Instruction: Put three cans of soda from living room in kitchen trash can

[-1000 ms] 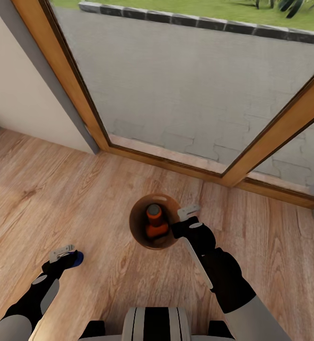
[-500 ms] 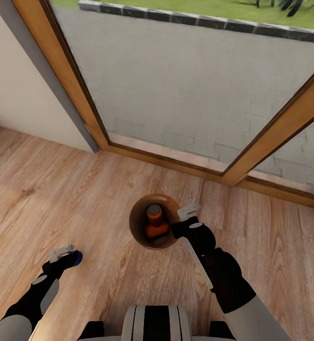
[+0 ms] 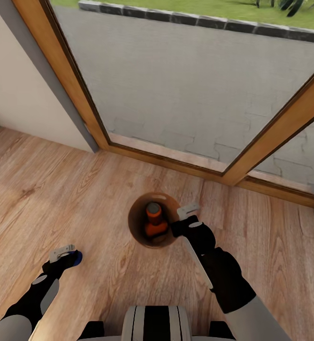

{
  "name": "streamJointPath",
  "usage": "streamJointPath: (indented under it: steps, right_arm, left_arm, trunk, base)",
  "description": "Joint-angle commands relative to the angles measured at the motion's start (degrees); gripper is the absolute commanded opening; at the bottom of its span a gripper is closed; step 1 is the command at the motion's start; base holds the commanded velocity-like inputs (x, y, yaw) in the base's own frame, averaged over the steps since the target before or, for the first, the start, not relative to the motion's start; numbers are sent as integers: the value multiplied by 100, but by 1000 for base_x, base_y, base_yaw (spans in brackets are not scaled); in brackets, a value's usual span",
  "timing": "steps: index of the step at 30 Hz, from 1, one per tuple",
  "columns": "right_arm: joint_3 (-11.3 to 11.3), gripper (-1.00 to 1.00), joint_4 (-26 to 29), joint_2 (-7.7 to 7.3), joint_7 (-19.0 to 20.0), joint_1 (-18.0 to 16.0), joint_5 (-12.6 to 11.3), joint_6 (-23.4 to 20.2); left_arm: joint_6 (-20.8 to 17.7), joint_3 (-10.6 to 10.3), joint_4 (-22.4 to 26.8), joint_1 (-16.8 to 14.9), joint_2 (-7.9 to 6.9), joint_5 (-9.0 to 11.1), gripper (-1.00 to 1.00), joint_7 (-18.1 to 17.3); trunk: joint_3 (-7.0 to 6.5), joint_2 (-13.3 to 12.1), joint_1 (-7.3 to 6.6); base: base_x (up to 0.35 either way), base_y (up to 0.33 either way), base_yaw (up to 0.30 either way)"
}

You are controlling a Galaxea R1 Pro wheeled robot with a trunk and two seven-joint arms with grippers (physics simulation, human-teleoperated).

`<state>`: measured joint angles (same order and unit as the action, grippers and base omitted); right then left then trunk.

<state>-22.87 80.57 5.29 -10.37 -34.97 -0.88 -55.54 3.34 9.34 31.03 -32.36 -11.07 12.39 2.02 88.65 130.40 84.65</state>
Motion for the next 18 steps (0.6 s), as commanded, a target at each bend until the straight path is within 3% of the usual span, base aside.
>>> streamJointPath:
  steps: [1, 7, 18]
  right_arm:
    - [-4, -100, 60, 2, -3, -1, -64, 7]
    - [-12, -100, 478, 8, -8, -6, -55, -98]
    - [-15, -100, 670, 15, -10, -28, -45, -163]
  left_arm:
    - [0, 1, 0, -1, 0, 0, 100, 0]
    - [0, 2, 0, -1, 0, 0, 100, 0]
    - [0, 5, 0, 0, 0, 0, 100, 1]
  trunk:
    - [0, 0, 0]
    - [0, 0, 0]
    - [0, 0, 0]
  base:
    - [0, 0, 0]
    - [0, 0, 0]
    - [0, 0, 0]
